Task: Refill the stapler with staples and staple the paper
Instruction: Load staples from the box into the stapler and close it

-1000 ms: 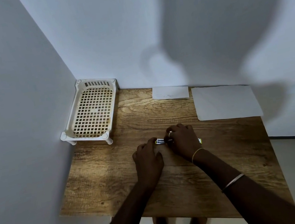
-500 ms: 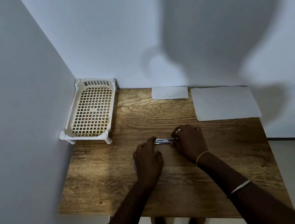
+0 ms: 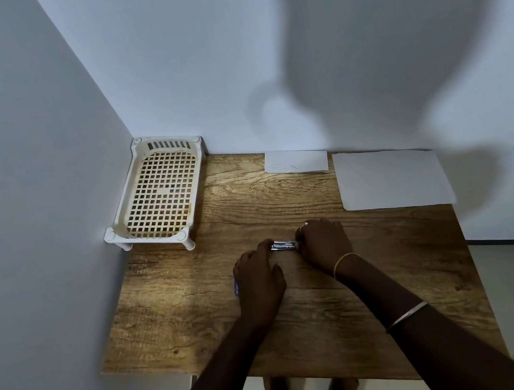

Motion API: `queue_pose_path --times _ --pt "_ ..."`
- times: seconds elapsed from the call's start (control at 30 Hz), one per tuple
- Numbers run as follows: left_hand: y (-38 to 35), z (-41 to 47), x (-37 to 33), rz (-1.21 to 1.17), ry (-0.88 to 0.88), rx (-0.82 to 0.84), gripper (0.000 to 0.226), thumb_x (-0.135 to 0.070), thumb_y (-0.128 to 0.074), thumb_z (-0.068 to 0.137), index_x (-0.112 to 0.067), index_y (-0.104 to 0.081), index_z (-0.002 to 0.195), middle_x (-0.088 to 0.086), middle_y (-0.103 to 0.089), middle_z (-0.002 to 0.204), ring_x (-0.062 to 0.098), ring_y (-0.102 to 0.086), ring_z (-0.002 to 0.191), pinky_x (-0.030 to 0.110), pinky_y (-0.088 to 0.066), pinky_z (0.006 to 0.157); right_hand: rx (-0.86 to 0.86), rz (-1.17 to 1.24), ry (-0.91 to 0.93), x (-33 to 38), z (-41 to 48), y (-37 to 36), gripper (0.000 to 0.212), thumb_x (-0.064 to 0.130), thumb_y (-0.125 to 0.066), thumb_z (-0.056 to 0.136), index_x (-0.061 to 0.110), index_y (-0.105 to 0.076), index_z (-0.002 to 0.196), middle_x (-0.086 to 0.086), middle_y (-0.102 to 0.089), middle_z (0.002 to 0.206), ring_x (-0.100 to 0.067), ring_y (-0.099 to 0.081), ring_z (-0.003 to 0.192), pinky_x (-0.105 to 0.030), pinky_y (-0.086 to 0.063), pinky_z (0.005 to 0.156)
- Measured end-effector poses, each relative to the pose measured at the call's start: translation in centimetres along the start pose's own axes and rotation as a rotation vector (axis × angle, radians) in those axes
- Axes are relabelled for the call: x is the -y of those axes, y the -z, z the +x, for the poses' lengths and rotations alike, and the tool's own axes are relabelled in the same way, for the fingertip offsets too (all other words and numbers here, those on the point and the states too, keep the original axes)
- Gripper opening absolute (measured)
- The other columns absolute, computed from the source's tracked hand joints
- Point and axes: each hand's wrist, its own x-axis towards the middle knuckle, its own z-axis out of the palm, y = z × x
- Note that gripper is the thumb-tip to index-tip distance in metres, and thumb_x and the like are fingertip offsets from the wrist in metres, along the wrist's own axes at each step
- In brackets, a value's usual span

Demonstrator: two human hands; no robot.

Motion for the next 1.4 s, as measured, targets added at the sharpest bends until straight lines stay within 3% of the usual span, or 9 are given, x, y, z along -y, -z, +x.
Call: queue_pose_path --times 0.2,0.33,0.43,0.6,0.8,1.03,1.2,1.4 --pt "-0.3 0.3 0.2 0.023 -0.016 0.008 0.054 -0.014 -0.067 0.086 -0.024 -0.055 0.137 0.004 -0.068 0.119 0.023 -0.059 0.114 0.039 -0.045 0.1 0.025 0.116 0.003 0.4 0.3 0.4 0.011 0.029 -0.065 0.089 0.024 -0.073 0.094 0.0 -0.07 0.098 -0.023 -0.067 0.09 -0.04 -0.057 0.08" --pt "-0.2 1.9 0.6 0.089 -0.095 0.071 0.057 -0.009 -0.066 0.087 -0.017 -0.055 0.142 0.003 -0.064 0.133 0.026 -0.054 0.122 0.039 -0.044 0.1 0.04 0.095 0.041 0.5 0.4 0.4 0.016 0.018 -0.062 0.088 0.021 -0.073 0.1 -0.004 -0.07 0.104 -0.026 -0.067 0.095 -0.04 -0.057 0.081" --pt "0.0 3.0 0.7 0.238 -0.183 0.151 0.056 -0.019 -0.071 0.087 -0.02 -0.056 0.142 0.002 -0.059 0.141 0.027 -0.051 0.125 0.038 -0.042 0.099 0.042 0.063 0.082 0.5 0.3 0.1 0.02 0.012 -0.059 0.089 0.018 -0.073 0.103 -0.007 -0.067 0.107 -0.029 -0.065 0.099 -0.038 -0.056 0.081" --pt "-0.3 3.5 0.6 0.271 -0.26 0.156 0.035 -0.022 -0.071 0.089 -0.024 -0.069 0.125 0.004 -0.058 0.128 0.024 -0.051 0.117 0.032 -0.038 0.085 0.054 0.081 0.104 0.4 0.2 0.0 0.02 0.006 -0.061 0.087 0.016 -0.07 0.101 -0.007 -0.063 0.108 -0.03 -0.063 0.1 -0.038 -0.054 0.079" --pt "-0.6 3.8 0.4 0.197 -0.291 0.146 0.021 -0.014 -0.068 0.091 -0.013 -0.071 0.112 0.007 -0.061 0.114 0.024 -0.055 0.105 0.034 -0.041 0.083 0.07 0.133 0.152 0.2 0.3 -0.1 0.017 0.01 -0.063 0.088 0.021 -0.071 0.099 -0.004 -0.062 0.104 -0.027 -0.063 0.098 -0.03 -0.044 0.072" --pt "-1.0 3.4 1.0 0.128 -0.311 0.128 0.016 -0.005 -0.064 0.092 -0.007 -0.073 0.105 0.01 -0.063 0.108 0.025 -0.055 0.099 0.035 -0.043 0.08 0.17 0.213 0.106 0.1 0.8 0.1 0.009 0.021 -0.069 0.087 0.021 -0.07 0.095 -0.004 -0.067 0.106 -0.024 -0.065 0.096 -0.031 -0.048 0.076" --pt "-1.0 3.5 1.2 0.097 -0.318 0.128 0.017 -0.005 -0.064 0.092 -0.007 -0.074 0.105 0.009 -0.067 0.109 0.025 -0.057 0.101 0.034 -0.043 0.081 0.255 0.282 0.062 0.3 1.5 0.6 0.015 0.024 -0.077 0.083 0.021 -0.07 0.096 -0.001 -0.07 0.106 -0.021 -0.065 0.098 -0.031 -0.051 0.081" --pt "-1.1 3.5 1.2 0.091 -0.322 0.123 0.015 -0.005 -0.065 0.092 -0.006 -0.074 0.103 0.009 -0.068 0.108 0.025 -0.058 0.1 0.039 -0.046 0.083 0.261 0.278 0.043 0.2 1.5 0.4 0.015 0.022 -0.077 0.083 0.021 -0.076 0.097 -0.002 -0.074 0.104 -0.021 -0.068 0.097 -0.027 -0.048 0.077"
